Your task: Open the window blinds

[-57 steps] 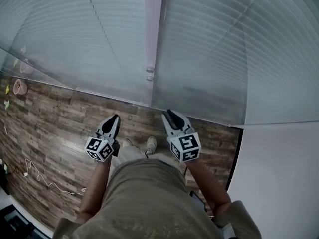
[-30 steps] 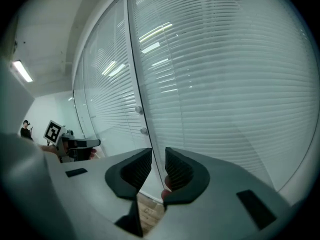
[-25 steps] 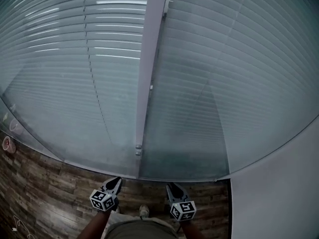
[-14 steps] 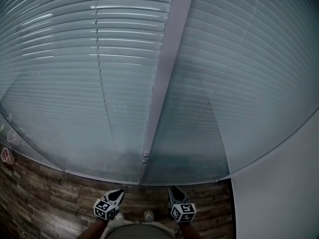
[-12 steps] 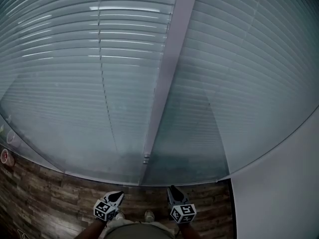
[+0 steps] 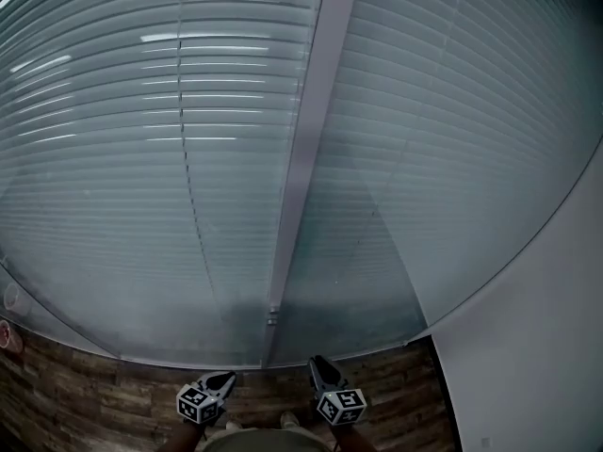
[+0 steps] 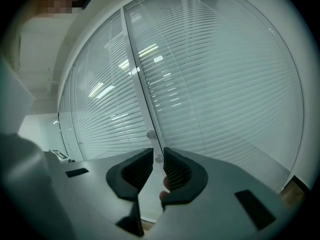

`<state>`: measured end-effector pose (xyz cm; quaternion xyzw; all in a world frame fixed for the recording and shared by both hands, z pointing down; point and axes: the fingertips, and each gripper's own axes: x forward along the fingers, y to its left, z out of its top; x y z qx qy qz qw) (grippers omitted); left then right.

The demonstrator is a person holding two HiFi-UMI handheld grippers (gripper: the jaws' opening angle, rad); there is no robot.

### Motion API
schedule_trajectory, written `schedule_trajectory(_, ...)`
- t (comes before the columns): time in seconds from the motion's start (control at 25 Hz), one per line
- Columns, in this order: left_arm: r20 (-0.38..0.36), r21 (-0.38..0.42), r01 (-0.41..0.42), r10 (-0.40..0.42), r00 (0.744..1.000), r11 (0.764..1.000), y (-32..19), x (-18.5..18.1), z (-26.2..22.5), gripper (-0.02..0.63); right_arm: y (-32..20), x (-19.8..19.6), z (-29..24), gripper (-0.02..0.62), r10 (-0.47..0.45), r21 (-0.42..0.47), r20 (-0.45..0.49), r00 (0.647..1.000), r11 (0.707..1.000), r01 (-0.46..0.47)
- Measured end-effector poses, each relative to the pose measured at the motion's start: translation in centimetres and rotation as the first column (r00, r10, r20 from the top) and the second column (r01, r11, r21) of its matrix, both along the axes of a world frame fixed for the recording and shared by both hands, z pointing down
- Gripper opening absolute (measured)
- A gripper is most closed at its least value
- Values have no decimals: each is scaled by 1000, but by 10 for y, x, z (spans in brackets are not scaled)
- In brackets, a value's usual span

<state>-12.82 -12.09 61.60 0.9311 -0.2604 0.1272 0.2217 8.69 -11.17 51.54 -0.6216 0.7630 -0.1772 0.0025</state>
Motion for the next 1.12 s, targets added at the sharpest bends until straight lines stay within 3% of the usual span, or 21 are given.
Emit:
schedule_trajectory(0.2, 14, -10, -27, 27, 1000, 1000, 17, 19, 11, 12, 29, 8, 9, 72, -26, -16, -22, 999, 1000, 25)
schedule_trajectory(0.36, -56, -61, -9, 5, 998, 998, 10, 37, 11, 12, 26, -5, 22, 15, -153, -56, 4, 988, 987, 153)
schedule_trajectory(0.56, -8, -29, -48, 48, 999, 998, 20, 59, 34, 12, 28, 19, 44, 15, -162, -58, -1, 987, 985, 162)
schedule_trajectory(0.8, -59, -79, 21, -25, 998, 997, 26, 77, 8, 12, 28, 56, 25, 15, -177, -51, 13, 984, 983, 177)
schedule_trajectory(0.96, -33, -46, 74, -75, 997, 996, 28, 85, 10, 12, 29, 67, 25, 17, -271, -71, 13, 963, 960, 271)
schedule_trajectory(1.12, -78, -28, 131, -133, 988, 991, 18, 105, -17, 12, 20, 78, 4, 17, -348, -72, -18, 937, 936, 346)
